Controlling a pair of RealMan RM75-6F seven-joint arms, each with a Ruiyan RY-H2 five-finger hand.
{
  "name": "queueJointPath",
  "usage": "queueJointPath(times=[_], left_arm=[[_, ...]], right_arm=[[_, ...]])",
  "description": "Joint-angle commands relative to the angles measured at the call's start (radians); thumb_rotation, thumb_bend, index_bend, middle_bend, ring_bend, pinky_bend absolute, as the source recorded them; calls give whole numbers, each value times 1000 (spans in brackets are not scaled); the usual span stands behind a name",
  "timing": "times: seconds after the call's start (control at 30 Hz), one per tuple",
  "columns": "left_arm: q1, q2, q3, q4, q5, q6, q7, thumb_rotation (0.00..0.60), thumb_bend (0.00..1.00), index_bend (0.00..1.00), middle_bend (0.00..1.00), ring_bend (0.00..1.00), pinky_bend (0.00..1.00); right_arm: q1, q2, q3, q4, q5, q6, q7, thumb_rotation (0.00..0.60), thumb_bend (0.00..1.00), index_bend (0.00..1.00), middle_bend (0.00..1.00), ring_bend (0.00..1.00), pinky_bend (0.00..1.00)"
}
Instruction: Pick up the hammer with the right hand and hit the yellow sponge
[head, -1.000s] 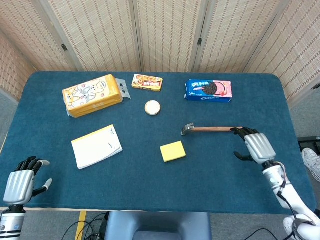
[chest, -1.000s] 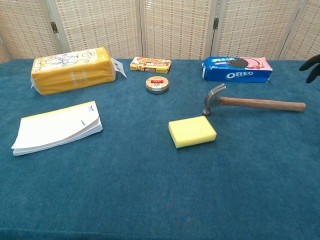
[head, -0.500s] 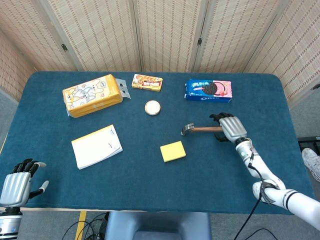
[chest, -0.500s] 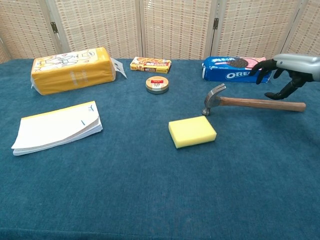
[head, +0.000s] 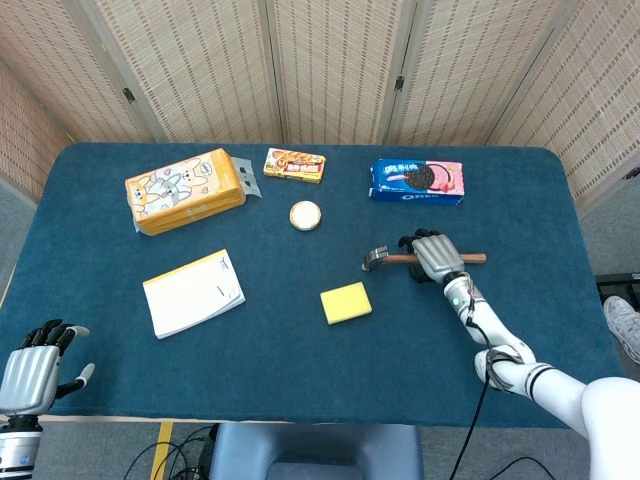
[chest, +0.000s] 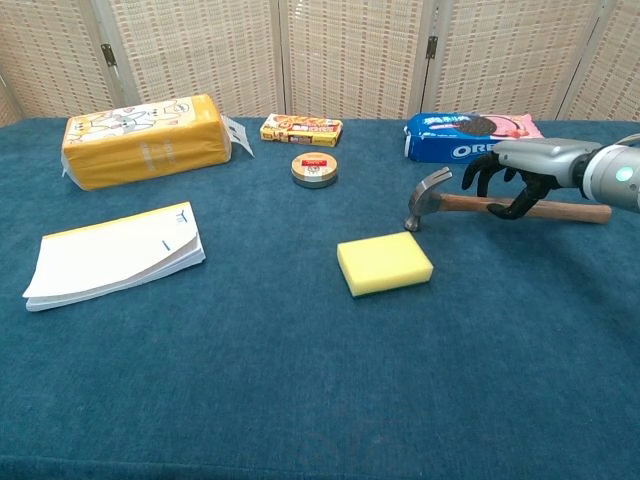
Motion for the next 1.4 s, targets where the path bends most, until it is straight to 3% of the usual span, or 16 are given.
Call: queueJointPath(times=[0.03, 0.67, 1.4], left_arm=[[2, 1, -1, 2, -1, 2, -2, 600, 290, 360, 362, 207, 268], [9, 4, 1, 16, -6, 0, -11, 600, 290, 316, 362, 207, 268], [13, 6, 3, 22, -10, -7, -23, 600, 290, 287, 362, 207, 268]], right_arm=[[13, -17, -6, 18, -3, -9, 2, 600, 431, 307, 368, 149, 222], [42, -62, -16, 71, 4, -19, 0, 600, 539, 394, 434, 149, 222], [51, -87, -14, 104, 36, -26, -27, 600, 435, 447, 482, 157, 222]])
